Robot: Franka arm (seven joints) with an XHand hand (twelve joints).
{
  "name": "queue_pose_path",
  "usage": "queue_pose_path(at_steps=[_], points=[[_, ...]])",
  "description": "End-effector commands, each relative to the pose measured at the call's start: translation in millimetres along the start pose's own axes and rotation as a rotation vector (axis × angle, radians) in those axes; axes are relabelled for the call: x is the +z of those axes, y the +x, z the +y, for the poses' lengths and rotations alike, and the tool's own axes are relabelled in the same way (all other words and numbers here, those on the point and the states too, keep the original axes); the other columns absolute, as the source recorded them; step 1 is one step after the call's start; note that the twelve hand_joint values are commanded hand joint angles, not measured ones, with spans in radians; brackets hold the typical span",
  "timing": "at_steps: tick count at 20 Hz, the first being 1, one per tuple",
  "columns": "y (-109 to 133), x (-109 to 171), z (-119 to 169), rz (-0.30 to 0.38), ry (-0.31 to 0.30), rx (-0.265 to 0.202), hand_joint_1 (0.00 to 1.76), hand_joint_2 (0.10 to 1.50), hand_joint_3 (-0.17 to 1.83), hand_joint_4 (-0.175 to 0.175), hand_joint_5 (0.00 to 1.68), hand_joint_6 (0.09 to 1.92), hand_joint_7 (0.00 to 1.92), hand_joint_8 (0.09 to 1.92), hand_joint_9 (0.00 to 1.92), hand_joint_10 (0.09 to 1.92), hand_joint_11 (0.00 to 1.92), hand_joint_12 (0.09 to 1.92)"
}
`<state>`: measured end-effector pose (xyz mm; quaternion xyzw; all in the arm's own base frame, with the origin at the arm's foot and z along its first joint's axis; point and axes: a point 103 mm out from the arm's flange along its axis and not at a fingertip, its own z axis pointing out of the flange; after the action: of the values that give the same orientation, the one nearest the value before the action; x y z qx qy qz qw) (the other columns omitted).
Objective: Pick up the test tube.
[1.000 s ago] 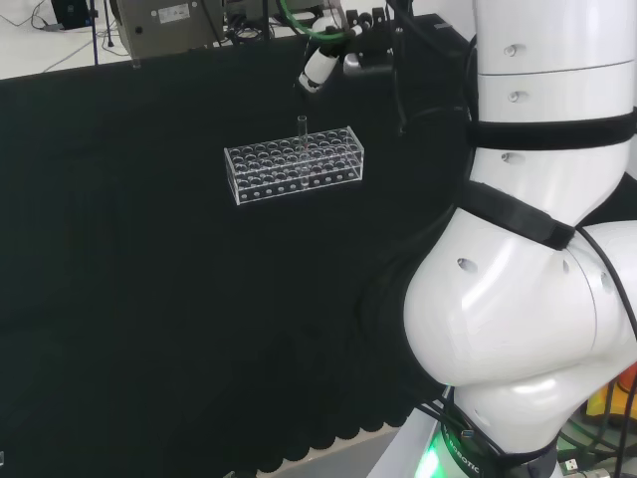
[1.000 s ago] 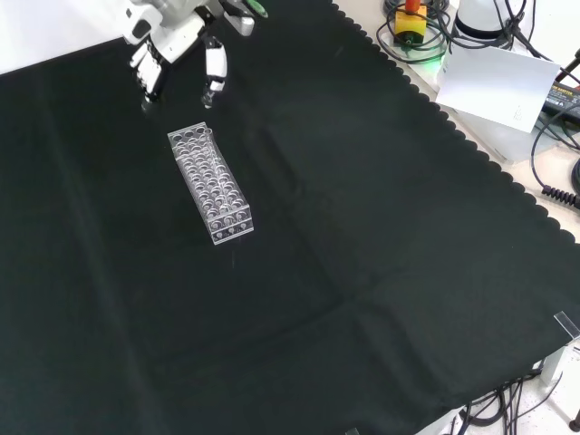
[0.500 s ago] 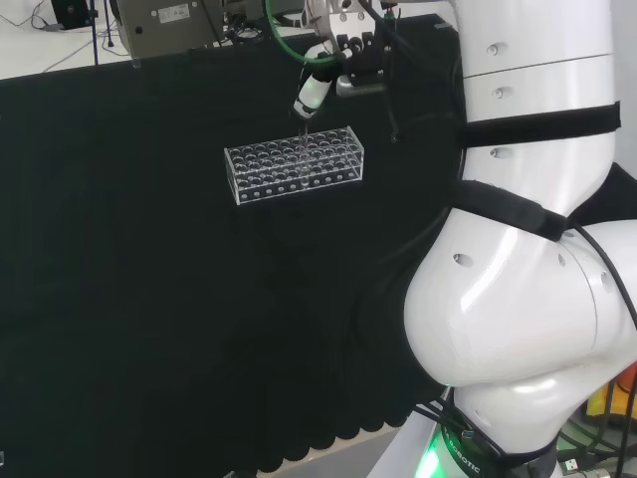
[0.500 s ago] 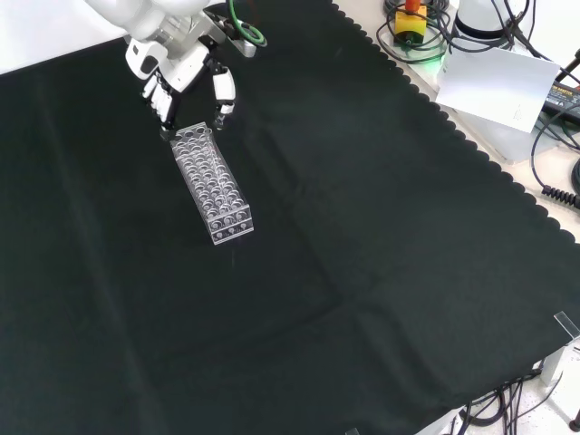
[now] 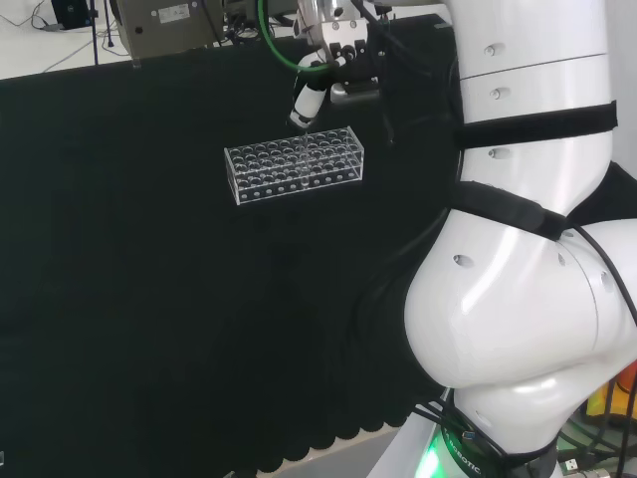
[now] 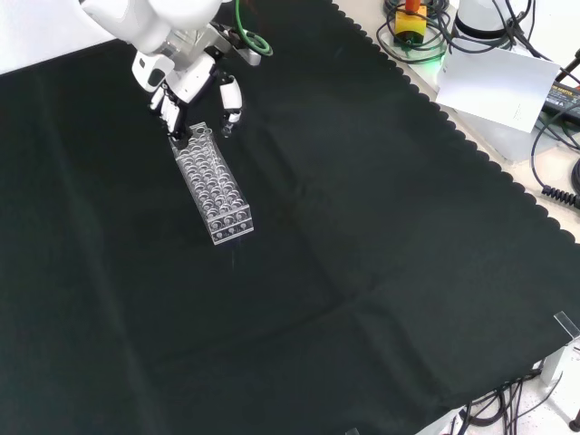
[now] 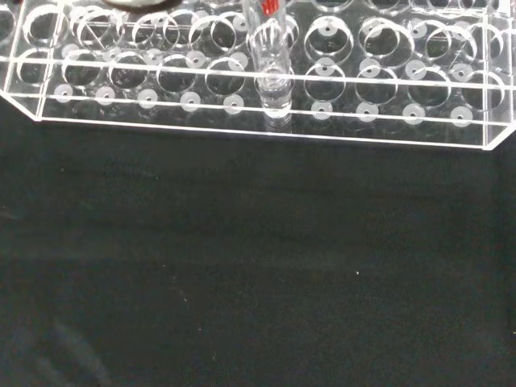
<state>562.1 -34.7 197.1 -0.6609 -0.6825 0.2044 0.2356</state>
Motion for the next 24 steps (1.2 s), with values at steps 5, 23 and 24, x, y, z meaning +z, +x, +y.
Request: queue_pose_path(at_steps=[5, 23, 24], points=[[5.9, 7.0, 4.8, -0.039, -0.031, 0.001, 0.94, 0.65, 0.65, -0.154, 0.39, 0.80, 0.76, 0.95, 0.56, 0.85, 0.18, 1.52], [8.9, 0.3, 10.4, -0.061, -0.085, 0.010, 1.08, 0.61, 0.76, -0.175, 0.69, 0.93, 1.09, 0.93, 0.84, 0.75, 0.38, 1.44], [9.2, 0.1, 10.5, -0.060, -0.084, 0.009, 1.08, 0.61, 0.76, -0.175, 0.69, 0.93, 1.10, 0.93, 0.84, 0.75, 0.38, 1.44]])
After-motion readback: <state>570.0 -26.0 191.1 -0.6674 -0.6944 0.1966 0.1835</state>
